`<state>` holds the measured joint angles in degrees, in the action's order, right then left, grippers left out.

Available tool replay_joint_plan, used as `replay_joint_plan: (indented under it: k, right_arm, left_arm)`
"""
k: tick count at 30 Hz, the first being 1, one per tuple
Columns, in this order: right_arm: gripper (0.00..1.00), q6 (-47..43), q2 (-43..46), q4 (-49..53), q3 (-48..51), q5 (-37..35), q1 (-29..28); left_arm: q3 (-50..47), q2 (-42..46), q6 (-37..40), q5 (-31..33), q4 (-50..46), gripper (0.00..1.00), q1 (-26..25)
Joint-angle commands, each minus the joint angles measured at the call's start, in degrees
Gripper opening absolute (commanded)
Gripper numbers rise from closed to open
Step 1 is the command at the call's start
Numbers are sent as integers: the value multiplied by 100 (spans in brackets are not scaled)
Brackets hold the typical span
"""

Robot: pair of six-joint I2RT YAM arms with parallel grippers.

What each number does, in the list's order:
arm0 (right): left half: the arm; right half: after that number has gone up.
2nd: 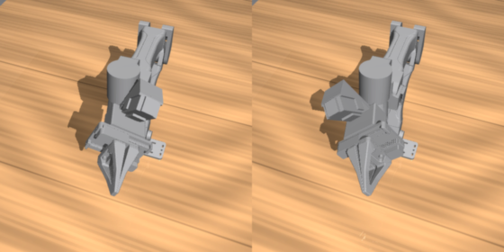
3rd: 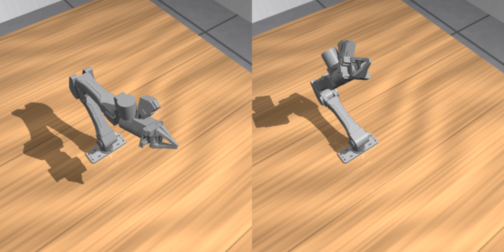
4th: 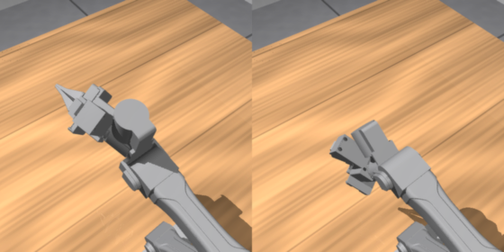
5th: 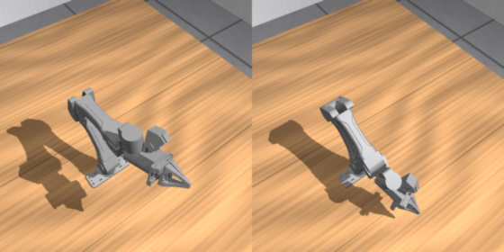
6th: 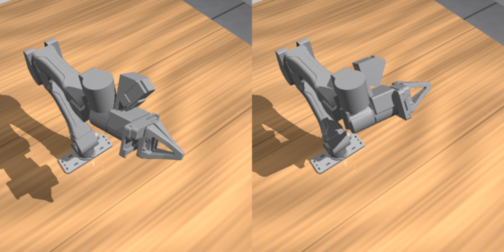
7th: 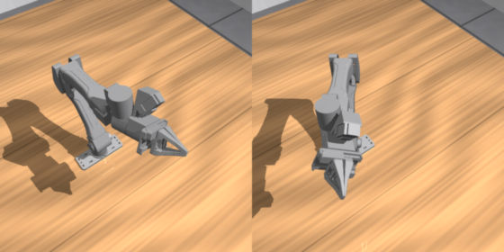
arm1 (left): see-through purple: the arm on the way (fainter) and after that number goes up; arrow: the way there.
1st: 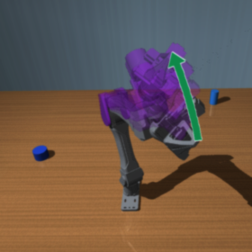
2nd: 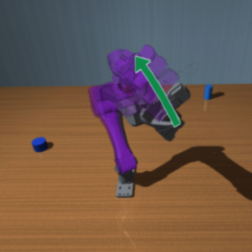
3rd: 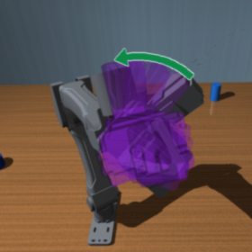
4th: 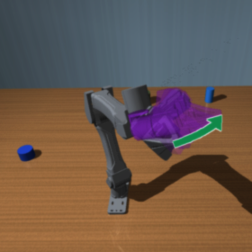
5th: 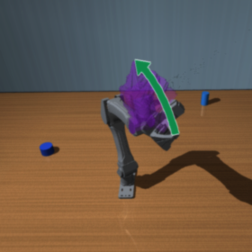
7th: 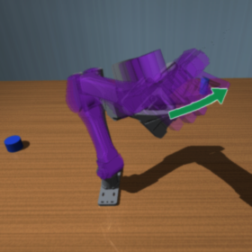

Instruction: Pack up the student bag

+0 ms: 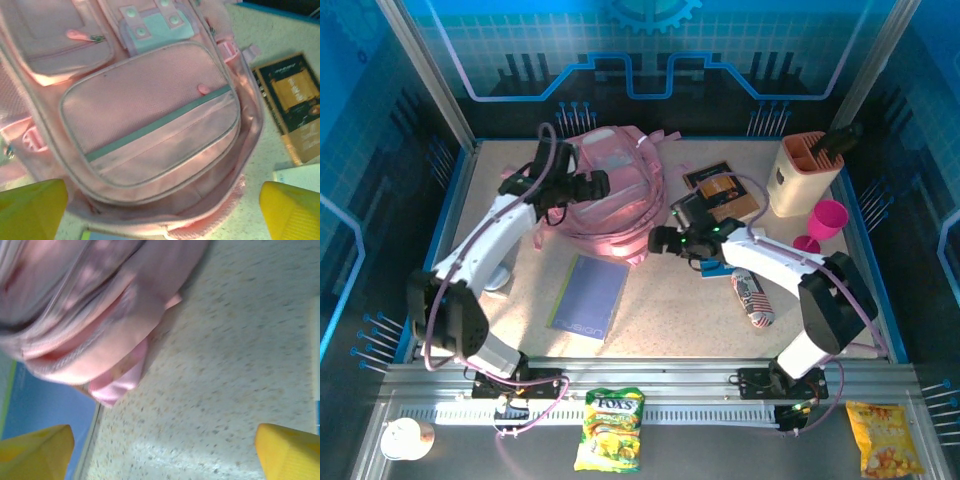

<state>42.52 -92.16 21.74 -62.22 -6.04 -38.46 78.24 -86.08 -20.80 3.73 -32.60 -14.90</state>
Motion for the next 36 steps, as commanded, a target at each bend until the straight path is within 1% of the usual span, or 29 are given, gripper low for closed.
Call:
replay_joint_plan:
  k: [1,6,10,13,16,21,24,28,33,36]
  right_arm:
    - [100,-532,-310,718,-434,-665,-653]
    - [100,-853,-1048,1090,-1151,-887,-1460]
    - [100,-822,-1769,1684,-1926,-1077,-1889]
    - [100,-781,-2342,2303,-2601,-1138,-2066]
    - [100,-773,-2777,2763,-3064,-1115,-2194]
    - [100,-812,-3102,3062,-3274,-946,-2304]
    - [100,-864,-3151,3222,-3171,-1002,-2290]
    - [99,-836,-2958,3156,-2623,-1090,-2161]
    - [98,-807,-2384,2847,-1663,-1345,-1890]
    - [97,-1033,-1948,2538,-1073,-1397,-1674]
  left_arm:
    - [-227,476,-201,-326,-426,99,252]
    - [-860,1259,-16,-476,-466,99,545]
    - [-1328,1815,110,-291,-490,99,769]
    - [-1434,2058,110,-200,-502,99,839]
    - [-1480,2235,46,-312,-425,99,849]
    - [-1654,2421,-98,-504,-226,99,848]
    - [-1636,2404,-124,-493,-248,99,848]
    - [-1663,2378,-177,-554,-200,99,848]
    - [-1647,2326,-196,-649,-181,99,848]
    - [-1634,2253,-181,-678,-224,99,848]
